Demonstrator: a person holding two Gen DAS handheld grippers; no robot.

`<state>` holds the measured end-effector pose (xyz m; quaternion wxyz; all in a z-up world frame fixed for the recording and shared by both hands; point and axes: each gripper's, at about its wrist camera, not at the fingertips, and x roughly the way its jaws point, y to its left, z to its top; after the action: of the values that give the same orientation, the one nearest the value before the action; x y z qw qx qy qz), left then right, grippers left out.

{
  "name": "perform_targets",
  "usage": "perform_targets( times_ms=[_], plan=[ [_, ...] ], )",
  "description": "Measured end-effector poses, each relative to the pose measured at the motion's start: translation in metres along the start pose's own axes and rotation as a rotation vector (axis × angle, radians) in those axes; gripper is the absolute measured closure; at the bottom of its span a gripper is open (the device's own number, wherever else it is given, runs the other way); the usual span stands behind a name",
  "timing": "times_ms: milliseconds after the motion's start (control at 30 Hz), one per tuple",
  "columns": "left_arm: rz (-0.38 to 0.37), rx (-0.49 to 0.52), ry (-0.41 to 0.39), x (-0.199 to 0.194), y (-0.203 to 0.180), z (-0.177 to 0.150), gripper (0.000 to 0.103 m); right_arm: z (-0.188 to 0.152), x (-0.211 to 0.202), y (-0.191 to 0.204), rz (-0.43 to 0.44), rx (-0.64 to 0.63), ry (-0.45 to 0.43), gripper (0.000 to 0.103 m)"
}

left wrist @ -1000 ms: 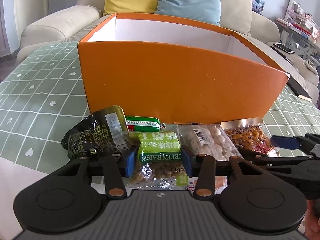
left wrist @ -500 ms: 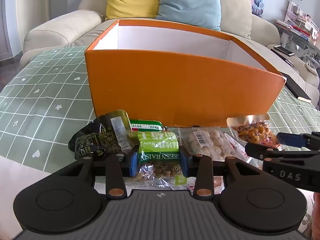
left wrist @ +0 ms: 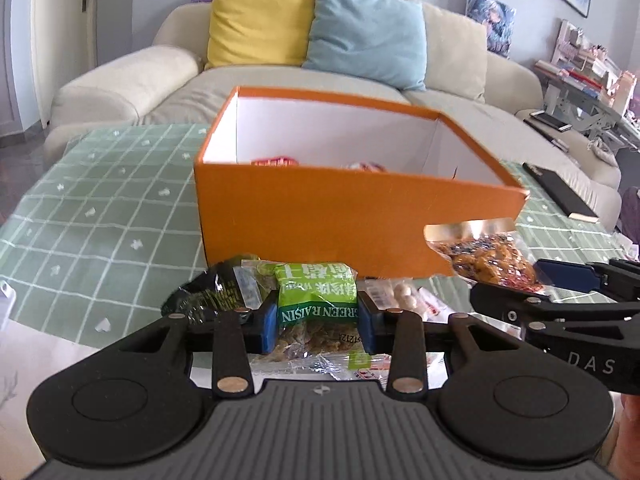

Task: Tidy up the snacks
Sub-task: 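Grasp the green raisin bag with the left gripper while the right gripper grasps the orange spicy snack bag, then carry both bags over the orange box and open both grippers to drop them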

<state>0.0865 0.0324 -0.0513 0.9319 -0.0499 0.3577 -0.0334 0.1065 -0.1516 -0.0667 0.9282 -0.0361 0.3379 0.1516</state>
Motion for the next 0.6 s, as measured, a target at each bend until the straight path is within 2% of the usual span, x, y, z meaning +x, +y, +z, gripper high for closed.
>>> perform_targets(
  times_ms=[133,367,600],
  plan=[
    [-0.004,-0.001,-0.019,-0.013,0.000,0.007,0.061,0.009,-0.012,0.006,0.027,-0.004,-0.032,0.035],
    [-0.003,-0.001,-0.063,-0.028,0.000,0.028,0.061,0.032,-0.026,0.011,0.017,-0.010,-0.093,0.034],
    [-0.010,-0.008,-0.106,-0.028,0.007,0.074,0.060,0.077,-0.020,0.006,0.022,-0.033,-0.125,0.034]
  ],
)
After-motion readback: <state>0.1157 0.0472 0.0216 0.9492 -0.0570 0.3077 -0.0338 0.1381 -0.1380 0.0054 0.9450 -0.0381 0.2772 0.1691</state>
